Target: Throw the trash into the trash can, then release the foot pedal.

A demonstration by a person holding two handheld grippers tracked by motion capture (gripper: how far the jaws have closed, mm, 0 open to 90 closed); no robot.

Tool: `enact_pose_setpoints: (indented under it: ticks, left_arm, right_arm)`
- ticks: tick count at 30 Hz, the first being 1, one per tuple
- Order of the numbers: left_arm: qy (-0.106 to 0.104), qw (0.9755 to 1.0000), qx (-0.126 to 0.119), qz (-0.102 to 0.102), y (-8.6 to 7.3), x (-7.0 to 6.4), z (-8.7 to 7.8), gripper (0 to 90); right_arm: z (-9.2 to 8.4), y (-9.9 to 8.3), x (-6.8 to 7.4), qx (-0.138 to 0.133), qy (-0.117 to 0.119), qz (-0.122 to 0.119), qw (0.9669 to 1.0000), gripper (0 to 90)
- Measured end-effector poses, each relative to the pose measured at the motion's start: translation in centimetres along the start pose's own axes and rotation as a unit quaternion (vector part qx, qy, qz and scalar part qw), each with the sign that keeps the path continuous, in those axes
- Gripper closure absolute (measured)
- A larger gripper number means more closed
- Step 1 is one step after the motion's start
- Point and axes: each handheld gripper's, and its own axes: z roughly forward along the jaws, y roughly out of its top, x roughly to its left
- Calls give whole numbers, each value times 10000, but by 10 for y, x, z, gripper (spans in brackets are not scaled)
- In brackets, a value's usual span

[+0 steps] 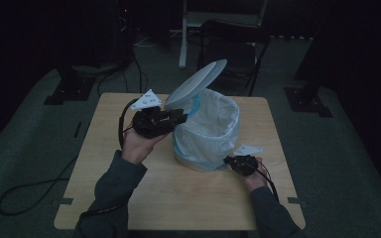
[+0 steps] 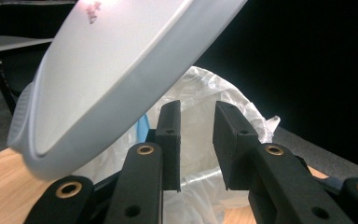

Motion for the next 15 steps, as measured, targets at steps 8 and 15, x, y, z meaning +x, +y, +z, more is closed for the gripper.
enact_pose_setpoints:
  ticks: [8,15]
  left_arm:
    - [62,9999,-82,-81,-7,3,-10,721]
    - [203,9994,-58,-276,-21,14,-18,709]
  right_arm:
    - [0,0,0,6,-12,-12,10000,900]
    - [0,0,0,0,1,-2,10000,900]
